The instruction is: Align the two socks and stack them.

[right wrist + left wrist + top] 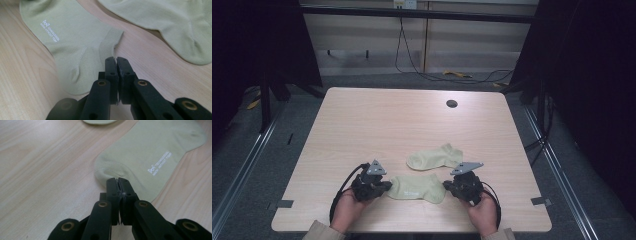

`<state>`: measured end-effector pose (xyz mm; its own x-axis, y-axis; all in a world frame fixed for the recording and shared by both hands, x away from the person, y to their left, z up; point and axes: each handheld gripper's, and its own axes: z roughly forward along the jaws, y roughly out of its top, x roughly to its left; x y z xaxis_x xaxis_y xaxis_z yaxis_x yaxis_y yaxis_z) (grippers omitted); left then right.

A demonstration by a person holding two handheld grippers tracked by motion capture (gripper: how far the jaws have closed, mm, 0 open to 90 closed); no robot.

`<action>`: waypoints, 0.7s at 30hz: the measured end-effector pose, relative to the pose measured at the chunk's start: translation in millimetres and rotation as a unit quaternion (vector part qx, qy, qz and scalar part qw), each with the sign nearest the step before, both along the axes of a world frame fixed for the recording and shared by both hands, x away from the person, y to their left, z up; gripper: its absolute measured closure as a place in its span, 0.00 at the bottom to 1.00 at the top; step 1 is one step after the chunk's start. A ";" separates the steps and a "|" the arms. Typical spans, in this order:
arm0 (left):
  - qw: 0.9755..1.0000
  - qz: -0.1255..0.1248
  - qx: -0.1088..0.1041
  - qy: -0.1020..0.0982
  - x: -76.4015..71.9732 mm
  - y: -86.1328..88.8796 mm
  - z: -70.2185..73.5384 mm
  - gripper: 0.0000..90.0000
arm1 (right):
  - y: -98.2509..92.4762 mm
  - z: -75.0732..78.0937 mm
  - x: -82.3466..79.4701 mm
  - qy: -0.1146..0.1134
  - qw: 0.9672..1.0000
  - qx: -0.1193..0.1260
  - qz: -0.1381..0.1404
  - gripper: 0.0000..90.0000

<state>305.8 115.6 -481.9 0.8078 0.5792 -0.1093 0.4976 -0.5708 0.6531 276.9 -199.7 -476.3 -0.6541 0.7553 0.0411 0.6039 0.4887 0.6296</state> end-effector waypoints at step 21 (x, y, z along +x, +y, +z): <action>0.998 0.026 -0.052 -0.033 7.7 -0.1 32.9 0.98 | -22.0 34.4 12.1 -0.023 0.999 0.038 0.005 0.97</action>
<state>313.6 115.5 -449.0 0.7843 0.6090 -0.1182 0.4788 -0.4731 0.7396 289.0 -221.6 -441.9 -0.6638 0.7448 0.0682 0.5696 0.4443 0.6915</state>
